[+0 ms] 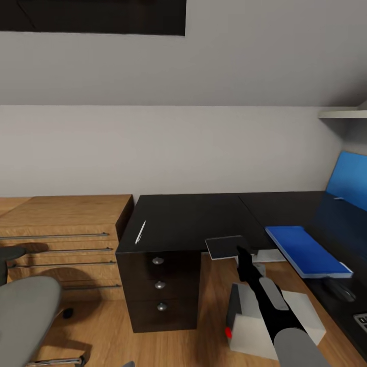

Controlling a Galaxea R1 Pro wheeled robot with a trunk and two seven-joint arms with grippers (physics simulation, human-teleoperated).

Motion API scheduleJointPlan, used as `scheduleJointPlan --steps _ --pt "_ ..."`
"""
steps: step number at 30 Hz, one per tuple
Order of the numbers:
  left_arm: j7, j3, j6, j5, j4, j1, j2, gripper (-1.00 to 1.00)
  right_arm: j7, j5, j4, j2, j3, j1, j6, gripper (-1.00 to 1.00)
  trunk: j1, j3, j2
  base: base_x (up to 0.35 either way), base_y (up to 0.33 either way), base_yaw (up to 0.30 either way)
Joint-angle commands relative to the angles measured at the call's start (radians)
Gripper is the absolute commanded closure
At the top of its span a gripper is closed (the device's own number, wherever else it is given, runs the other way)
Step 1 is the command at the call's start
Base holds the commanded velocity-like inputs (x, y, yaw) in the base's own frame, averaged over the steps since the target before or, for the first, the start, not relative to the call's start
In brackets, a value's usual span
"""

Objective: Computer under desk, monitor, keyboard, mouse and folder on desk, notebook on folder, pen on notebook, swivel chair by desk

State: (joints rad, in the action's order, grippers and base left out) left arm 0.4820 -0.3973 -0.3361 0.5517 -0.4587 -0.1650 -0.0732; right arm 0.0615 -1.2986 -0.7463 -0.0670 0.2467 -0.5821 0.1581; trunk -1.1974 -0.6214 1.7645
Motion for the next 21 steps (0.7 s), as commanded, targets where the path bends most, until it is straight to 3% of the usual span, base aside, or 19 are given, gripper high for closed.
scheduleJointPlan --steps 1,21 --pt "0.006 -0.008 -0.006 0.010 0.000 -0.001 0.001 -1.00 0.006 -0.007 -0.002 -0.001 0.004 -0.001 0.006 -1.00 0.000 -0.001 0.000 0.108 0.000 0.000" --pt "0.006 -0.008 -0.006 0.011 0.000 -0.001 0.001 -1.00 0.007 -0.006 -0.004 -0.001 0.003 -0.001 0.006 -1.00 0.000 -0.001 0.000 0.017 0.000 0.000"
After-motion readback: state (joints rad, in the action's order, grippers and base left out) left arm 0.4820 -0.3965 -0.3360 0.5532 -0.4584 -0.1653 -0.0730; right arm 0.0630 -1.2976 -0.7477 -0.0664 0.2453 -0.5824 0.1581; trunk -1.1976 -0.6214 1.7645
